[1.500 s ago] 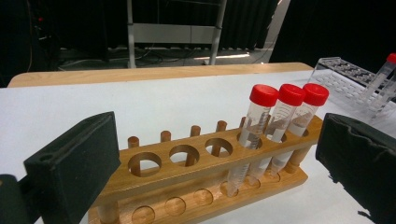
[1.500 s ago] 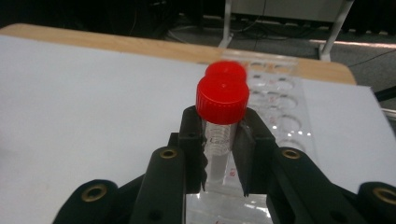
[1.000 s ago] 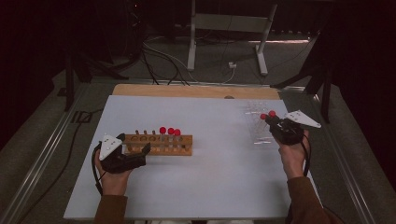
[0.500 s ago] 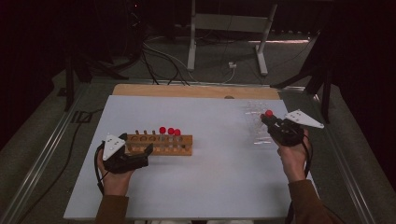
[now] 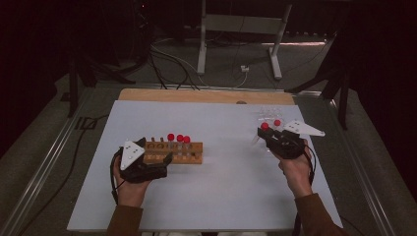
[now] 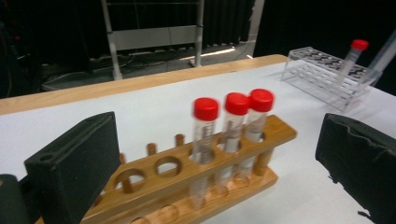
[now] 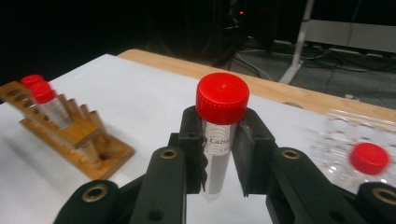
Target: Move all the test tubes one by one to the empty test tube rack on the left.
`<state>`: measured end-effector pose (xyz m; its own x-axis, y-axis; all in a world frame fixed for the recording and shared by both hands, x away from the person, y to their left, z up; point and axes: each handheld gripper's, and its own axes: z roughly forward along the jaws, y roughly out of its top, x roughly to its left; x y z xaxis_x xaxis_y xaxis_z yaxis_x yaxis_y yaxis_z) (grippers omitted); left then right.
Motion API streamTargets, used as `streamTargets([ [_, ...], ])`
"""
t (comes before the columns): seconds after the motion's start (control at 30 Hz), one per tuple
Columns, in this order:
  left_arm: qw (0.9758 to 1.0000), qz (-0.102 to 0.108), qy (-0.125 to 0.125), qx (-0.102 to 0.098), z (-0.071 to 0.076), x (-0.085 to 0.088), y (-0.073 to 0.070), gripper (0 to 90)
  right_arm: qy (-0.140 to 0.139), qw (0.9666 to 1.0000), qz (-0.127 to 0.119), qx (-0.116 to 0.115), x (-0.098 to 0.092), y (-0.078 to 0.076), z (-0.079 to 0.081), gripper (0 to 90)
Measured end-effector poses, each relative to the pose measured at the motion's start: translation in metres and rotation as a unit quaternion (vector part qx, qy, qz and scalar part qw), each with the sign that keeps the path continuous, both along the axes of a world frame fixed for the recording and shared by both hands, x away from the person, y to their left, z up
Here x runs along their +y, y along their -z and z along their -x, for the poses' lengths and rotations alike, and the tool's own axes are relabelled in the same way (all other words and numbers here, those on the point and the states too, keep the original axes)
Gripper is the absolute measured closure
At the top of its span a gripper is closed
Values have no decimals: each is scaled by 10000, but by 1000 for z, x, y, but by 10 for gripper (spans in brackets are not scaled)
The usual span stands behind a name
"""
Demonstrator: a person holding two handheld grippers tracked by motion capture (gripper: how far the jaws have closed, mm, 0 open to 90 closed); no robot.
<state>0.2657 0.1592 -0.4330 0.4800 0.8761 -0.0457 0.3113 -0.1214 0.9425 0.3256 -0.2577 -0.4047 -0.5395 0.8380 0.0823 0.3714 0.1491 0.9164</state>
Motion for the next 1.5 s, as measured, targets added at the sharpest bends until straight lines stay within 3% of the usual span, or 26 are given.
streamTargets([
  [0.4,9981,-90,593,-126,0,-50,-12,13,-559,9983,33,162,35,-3,8,742],
  [0.73,9947,-223,1008,-43,-5,-95,-4,44,-1011,9944,25,291,65,-6,15,741],
  [1.0,9933,-324,1111,63,-12,-114,3,86,-1299,9910,31,329,83,-9,23,741],
  [1.17,9937,-322,1069,86,-14,-119,4,207,-1413,9894,17,334,90,-10,25,740],
  [1.5,9909,-318,1305,-24,-11,-123,5,610,-1562,9870,17,386,100,-8,27,740],
])
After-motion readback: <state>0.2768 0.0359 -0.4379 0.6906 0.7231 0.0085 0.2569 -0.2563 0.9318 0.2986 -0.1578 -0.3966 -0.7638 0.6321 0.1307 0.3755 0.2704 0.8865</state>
